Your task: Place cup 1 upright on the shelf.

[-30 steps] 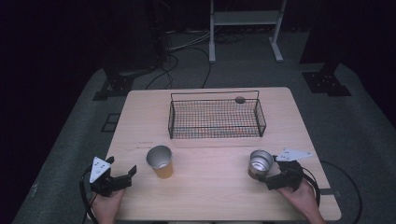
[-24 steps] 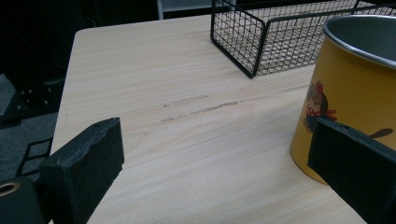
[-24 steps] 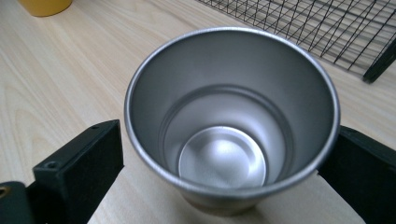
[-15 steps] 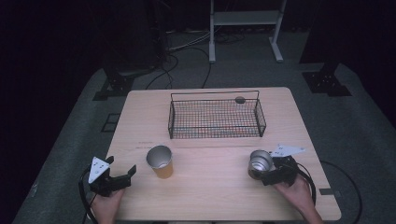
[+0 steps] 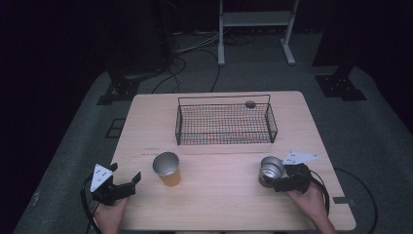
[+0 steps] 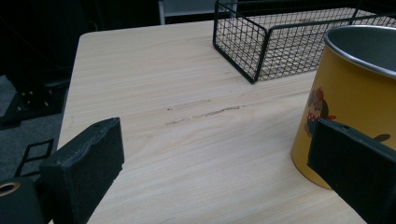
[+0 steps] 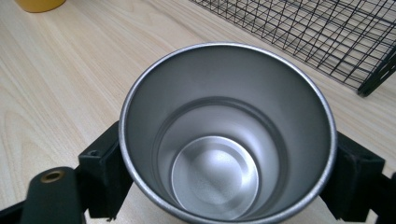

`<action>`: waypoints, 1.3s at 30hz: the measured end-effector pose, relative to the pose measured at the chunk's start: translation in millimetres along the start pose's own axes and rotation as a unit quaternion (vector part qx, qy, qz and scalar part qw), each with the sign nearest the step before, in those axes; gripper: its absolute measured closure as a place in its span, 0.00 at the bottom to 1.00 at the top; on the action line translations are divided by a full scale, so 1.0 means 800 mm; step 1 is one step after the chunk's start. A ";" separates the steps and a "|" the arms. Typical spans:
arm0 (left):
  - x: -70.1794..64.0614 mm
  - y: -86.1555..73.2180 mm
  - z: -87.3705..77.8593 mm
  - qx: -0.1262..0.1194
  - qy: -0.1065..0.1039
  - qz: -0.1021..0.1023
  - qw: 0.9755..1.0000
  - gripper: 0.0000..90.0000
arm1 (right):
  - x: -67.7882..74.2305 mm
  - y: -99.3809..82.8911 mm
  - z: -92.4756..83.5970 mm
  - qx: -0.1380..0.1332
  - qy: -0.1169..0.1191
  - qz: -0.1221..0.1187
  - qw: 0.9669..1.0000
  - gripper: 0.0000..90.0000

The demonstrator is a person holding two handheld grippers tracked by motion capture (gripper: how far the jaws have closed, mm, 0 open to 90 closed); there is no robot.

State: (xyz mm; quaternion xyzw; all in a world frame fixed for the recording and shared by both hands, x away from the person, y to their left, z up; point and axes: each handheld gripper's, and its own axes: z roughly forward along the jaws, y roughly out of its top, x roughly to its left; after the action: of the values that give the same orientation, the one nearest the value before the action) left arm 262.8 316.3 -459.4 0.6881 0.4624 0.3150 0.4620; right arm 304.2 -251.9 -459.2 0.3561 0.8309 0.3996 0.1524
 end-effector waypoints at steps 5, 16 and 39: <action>0.002 0.000 -0.002 -0.002 0.001 -0.004 1.000 0.03 | -0.001 0.001 -0.001 -0.001 0.004 0.004 1.000 0.19; 0.005 -0.001 -0.005 -0.006 0.003 -0.008 1.000 0.03 | -0.009 0.034 -0.010 0.000 0.024 -0.007 1.000 0.20; 0.005 -0.002 -0.004 -0.004 -0.008 -0.007 1.000 0.03 | -0.026 0.110 -0.011 -0.024 0.055 -0.014 0.998 0.20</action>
State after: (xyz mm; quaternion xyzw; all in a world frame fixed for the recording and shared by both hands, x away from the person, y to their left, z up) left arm 261.2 321.5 -459.3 0.6855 0.4624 0.3083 0.4705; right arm 355.1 -233.9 -386.0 0.3184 0.8331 0.4359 0.1208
